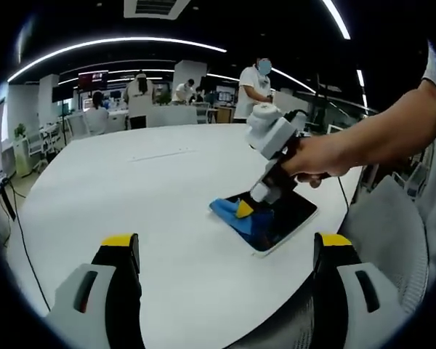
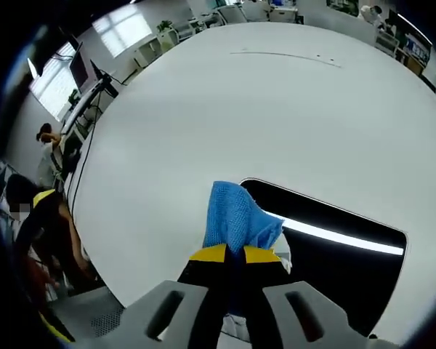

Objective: Wipe the mirror surface with the cleaning cloth until all visible marks leave the cleaned area.

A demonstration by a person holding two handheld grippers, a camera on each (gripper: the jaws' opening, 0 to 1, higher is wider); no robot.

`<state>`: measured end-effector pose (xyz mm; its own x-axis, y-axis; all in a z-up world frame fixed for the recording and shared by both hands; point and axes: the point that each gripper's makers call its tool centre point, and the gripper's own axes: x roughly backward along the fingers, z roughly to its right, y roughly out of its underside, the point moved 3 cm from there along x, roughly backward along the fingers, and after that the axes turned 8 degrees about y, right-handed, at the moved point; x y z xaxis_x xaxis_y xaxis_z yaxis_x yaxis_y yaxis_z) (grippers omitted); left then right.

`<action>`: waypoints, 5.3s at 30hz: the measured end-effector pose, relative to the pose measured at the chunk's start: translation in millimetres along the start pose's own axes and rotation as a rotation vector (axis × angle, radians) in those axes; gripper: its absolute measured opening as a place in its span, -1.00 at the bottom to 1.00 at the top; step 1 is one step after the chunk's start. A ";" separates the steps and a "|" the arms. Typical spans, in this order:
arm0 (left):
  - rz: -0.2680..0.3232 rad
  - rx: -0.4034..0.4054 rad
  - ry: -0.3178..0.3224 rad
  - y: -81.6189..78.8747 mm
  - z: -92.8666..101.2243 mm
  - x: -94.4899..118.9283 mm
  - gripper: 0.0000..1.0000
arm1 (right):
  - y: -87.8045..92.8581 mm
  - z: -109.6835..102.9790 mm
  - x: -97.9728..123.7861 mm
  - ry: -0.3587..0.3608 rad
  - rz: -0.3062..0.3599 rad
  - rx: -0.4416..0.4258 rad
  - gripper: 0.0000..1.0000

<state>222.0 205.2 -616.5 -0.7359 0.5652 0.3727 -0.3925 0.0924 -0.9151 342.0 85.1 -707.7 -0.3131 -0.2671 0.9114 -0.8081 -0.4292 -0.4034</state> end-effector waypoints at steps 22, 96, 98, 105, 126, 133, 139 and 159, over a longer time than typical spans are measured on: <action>0.031 0.001 0.050 -13.4 30.1 1.3 0.98 | -26.3 13.5 -13.8 0.002 0.018 0.008 -0.99; 0.015 0.005 -0.006 -6.2 29.6 13.8 0.98 | -9.0 69.2 2.2 0.101 -0.036 -0.049 -0.99; 0.010 0.008 -0.004 -6.1 29.3 12.6 0.98 | -8.5 70.3 2.1 0.103 -0.039 -0.056 -0.99; 0.026 -0.001 0.010 -7.7 31.6 8.1 0.98 | -7.4 69.7 2.8 0.096 -0.038 -0.095 -0.99; 0.004 -0.060 -0.004 -6.2 25.7 0.9 0.98 | 18.9 48.2 11.6 0.063 -0.080 -0.109 -1.00; 0.011 -0.074 -0.011 -11.9 19.3 1.5 0.98 | 25.7 44.8 10.2 0.050 -0.083 -0.091 -1.00; 0.017 -0.077 -0.018 -14.8 14.6 -1.5 0.98 | 31.6 41.3 12.8 0.038 -0.088 -0.087 -1.00; 0.009 -0.061 0.025 -5.1 31.3 -16.0 0.98 | 58.9 28.8 23.7 -0.018 -0.100 -0.139 -1.00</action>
<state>218.5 170.0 -613.0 -0.7251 0.5864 0.3611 -0.3511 0.1362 -0.9264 301.3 28.6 -712.3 -0.2196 -0.2454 0.9442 -0.8964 -0.3311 -0.2946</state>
